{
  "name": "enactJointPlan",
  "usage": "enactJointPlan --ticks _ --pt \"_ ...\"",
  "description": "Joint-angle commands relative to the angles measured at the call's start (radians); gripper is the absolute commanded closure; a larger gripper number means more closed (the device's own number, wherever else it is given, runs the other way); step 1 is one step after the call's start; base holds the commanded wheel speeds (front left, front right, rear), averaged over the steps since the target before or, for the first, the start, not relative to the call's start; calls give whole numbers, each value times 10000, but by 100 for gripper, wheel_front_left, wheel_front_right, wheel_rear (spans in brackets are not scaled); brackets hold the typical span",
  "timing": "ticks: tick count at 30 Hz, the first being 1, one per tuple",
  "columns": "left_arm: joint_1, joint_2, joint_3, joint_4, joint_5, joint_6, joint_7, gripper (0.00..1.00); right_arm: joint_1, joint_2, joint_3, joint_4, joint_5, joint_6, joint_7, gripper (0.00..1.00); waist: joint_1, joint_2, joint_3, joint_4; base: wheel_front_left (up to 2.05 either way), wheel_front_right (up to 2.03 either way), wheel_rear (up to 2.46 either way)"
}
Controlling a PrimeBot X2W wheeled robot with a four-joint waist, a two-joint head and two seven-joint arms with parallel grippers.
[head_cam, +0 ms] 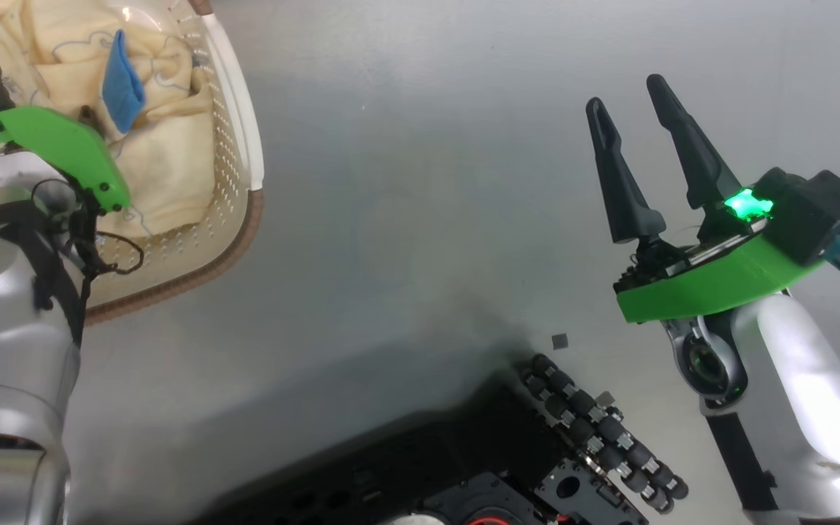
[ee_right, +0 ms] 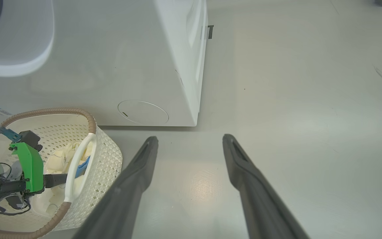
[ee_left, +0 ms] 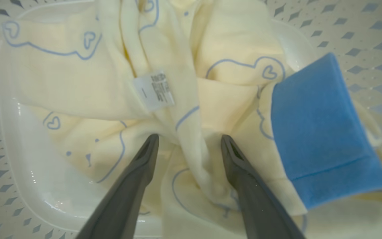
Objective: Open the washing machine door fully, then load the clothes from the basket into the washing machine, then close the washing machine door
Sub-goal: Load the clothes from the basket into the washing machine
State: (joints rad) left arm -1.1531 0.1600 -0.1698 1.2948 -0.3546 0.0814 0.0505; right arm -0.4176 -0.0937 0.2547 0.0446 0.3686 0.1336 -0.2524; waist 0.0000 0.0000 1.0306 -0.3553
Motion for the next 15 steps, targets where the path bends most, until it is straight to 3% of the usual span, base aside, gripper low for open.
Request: enactJointPlan --ticks 1,6,9,12,13,15 --pt "145 207 8 -48 12 42 -12 0 503 -178 16 -268 86 -29 -94 0 0 0 22 23 0 0 0" --pt "131 178 -217 -45 129 39 16 1 660 -204 -147 -361 131 -29 -94 0 0 0 74 53 0 0 0" --pt "131 130 -303 -45 165 26 19 14 733 -222 -198 -413 146 -29 -94 0 0 0 91 66 0 0 0" --pt "148 84 -445 -44 237 22 16 64 833 -244 -280 -468 152 -29 -94 0 0 0 120 92 0 0 0" --pt "153 69 -473 -43 243 20 -3 99 860 -246 -305 -479 153 -29 -94 0 0 0 128 99 0 0 0" --pt "160 46 -498 -43 225 11 -57 100 892 -244 -340 -491 147 -29 -94 0 0 0 139 112 0 0 0"
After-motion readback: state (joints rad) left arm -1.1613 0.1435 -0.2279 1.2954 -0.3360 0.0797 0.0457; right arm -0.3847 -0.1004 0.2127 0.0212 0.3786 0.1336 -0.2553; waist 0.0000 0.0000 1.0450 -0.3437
